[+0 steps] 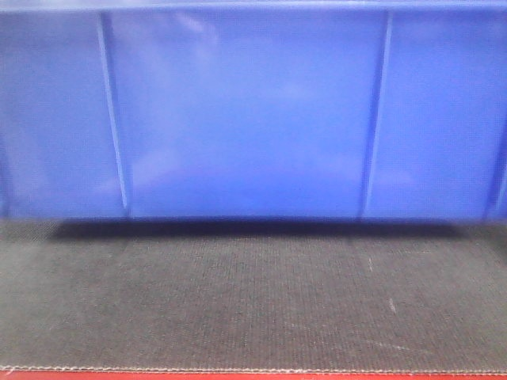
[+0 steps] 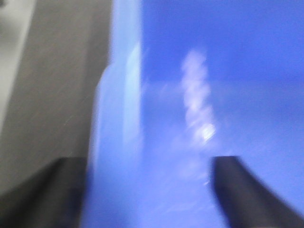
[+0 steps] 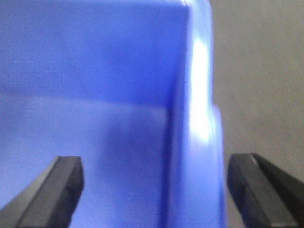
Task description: Move blue bin to conveyor side
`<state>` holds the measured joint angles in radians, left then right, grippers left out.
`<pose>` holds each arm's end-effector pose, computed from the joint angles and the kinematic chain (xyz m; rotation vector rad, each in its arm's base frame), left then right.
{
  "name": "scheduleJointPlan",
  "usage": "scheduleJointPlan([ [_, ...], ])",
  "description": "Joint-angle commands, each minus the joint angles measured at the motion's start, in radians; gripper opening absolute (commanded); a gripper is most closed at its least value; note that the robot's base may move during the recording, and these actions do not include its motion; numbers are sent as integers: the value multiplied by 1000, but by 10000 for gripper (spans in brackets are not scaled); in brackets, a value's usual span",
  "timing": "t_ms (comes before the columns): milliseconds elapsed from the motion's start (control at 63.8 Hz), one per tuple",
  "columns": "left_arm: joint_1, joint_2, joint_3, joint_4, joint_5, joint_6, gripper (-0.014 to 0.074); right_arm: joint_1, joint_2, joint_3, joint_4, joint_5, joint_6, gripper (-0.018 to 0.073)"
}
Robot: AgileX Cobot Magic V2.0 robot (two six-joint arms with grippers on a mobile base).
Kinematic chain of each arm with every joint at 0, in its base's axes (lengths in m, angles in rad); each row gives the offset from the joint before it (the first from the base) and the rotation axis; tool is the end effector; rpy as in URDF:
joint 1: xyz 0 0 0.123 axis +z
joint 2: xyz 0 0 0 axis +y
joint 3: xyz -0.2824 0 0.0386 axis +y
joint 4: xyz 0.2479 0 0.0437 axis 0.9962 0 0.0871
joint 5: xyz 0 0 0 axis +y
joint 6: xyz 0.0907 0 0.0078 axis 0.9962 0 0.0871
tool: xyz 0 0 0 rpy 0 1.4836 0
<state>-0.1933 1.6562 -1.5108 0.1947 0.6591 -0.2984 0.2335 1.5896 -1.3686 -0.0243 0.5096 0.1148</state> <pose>0.3777 -0.0629 0.3495 -0.0059 2.2732 -0.0422 0.3584 0.0841 0.3382 -0.1486 2.2142 0.1677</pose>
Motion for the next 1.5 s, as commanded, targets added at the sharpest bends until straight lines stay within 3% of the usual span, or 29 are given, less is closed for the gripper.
scheduleJointPlan([
  [0,-10,-13,-11,-4,-48,-1,578,6,-19,-31,5,-62,-12,531],
  [219,-10,-30,-72,14,-9,-1,580,8,-22,-142,5,20,-12,522],
  [313,-10,-50,-127,17,34,-1,536,8,-34,-212,5,89,-12,443],
  [376,-10,-71,-161,17,46,-1,457,8,-45,-252,5,124,-12,344],
  [470,-10,-102,-202,19,49,-1,255,8,-63,-314,5,156,-12,118],
  [596,-10,-127,-255,19,49,-1,-28,8,-81,-371,24,162,-12,-105],
  [705,-10,-145,-298,19,49,-1,11,8,-95,-405,56,184,-12,-73],
  [909,-10,-187,-313,19,121,-1,-17,8,-137,-421,80,305,4,-77],
  [1019,-10,-225,-270,17,110,-1,-17,8,-195,-368,80,267,4,-78],
  [1207,-10,-349,-34,9,-11,-1,-17,8,-325,-139,52,156,4,-79],
  [1489,-10,-570,419,-15,-295,-1,-17,8,-590,305,-7,-145,4,-79],
])
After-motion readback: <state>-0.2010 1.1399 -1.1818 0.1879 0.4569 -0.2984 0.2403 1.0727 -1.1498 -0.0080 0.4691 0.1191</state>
